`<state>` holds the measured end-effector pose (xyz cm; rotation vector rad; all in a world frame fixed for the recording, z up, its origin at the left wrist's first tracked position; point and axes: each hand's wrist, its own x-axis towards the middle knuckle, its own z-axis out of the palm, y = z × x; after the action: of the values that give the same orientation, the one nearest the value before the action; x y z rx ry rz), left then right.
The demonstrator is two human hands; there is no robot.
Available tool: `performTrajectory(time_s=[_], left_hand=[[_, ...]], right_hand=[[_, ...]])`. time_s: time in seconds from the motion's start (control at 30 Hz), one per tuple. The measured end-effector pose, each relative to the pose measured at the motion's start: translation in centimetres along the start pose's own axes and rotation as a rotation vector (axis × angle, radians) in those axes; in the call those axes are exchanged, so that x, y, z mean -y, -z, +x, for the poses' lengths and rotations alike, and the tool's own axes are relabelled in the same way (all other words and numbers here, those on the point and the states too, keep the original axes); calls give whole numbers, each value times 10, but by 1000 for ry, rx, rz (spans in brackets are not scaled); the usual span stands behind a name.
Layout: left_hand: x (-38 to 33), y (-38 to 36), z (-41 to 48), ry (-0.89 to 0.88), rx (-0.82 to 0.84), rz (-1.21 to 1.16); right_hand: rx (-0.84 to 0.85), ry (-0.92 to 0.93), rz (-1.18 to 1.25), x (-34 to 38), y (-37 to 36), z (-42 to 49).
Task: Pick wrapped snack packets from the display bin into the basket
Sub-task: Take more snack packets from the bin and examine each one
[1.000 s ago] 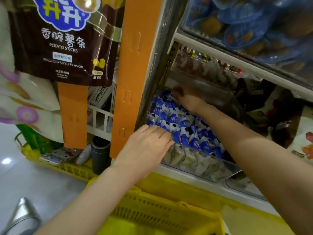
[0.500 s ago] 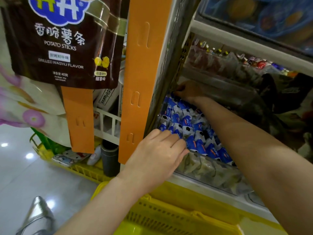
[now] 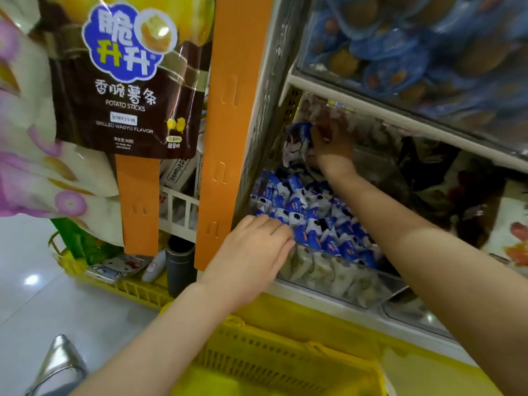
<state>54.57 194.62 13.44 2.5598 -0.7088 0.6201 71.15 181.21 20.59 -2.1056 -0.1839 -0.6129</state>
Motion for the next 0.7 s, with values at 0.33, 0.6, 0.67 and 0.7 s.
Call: performTrajectory(time_s=[0.33, 0.6, 0.67, 0.7], left_hand=[[-35, 16, -29, 657, -244, -1100], [-55, 15, -57, 697, -67, -1210], [-57, 12, -61, 676, -30, -1129], [-58, 11, -62, 666, -17, -1108]], right_hand=[[321, -124, 326, 36, 75, -141], [487, -238, 472, 20, 80, -219], [480, -237, 462, 16, 76, -226], [461, -227, 459, 13, 74, -228]])
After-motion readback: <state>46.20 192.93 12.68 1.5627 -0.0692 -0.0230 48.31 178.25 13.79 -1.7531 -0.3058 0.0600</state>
